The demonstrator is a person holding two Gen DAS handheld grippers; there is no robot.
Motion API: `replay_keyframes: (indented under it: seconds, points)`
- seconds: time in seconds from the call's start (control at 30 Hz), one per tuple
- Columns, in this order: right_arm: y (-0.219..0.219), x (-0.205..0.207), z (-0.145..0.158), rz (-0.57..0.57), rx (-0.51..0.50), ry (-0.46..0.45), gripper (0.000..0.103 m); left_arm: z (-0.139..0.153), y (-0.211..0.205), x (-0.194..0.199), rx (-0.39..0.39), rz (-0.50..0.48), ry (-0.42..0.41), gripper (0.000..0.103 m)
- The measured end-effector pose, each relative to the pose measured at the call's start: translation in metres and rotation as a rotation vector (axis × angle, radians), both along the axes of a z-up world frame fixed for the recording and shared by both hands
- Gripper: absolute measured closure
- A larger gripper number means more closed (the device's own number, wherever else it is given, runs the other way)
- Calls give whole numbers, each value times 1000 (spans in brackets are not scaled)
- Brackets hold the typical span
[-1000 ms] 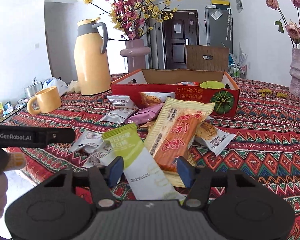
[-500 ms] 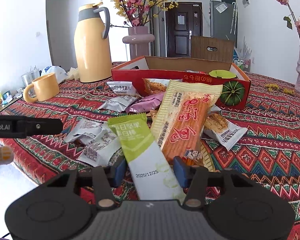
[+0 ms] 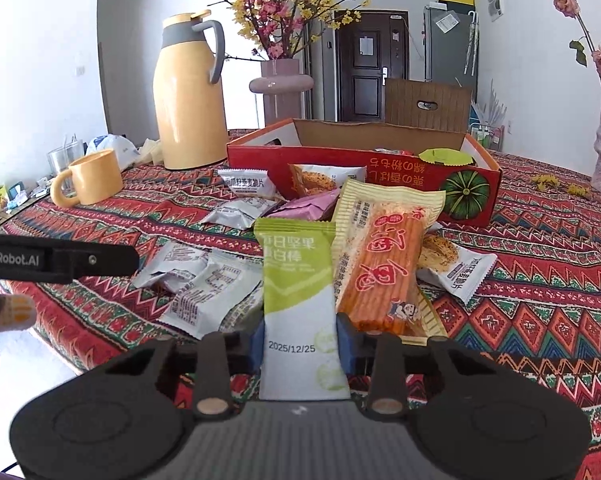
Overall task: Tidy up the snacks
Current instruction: 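Grasp the white snack packet with the left gripper while the right holds the green bar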
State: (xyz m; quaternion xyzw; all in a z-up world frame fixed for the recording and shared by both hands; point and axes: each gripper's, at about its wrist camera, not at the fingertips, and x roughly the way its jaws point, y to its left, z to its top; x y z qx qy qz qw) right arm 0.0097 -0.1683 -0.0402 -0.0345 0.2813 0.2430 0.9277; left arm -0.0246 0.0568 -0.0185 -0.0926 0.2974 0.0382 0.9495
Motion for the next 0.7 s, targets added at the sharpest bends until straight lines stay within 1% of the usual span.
replay_keyframes:
  seconds: [0.13, 0.27, 0.37, 0.57, 0.7]
  points:
    - [-10, -3, 9, -18, 34, -33, 68, -3, 0, 7, 4, 13, 26, 0]
    - [-20, -5, 17, -47, 44, -70, 68, -8, -1, 19, 8, 20, 66, 0]
    - [-30, -3, 22, -75, 45, -90, 68, -12, -2, 29, -5, 18, 84, 0]
    - [-48, 11, 21, -134, 53, -91, 68, -18, -8, 49, 7, 16, 113, 0]
    - [-58, 19, 19, -153, 63, -85, 68, -23, -14, 59, 19, 12, 137, 0]
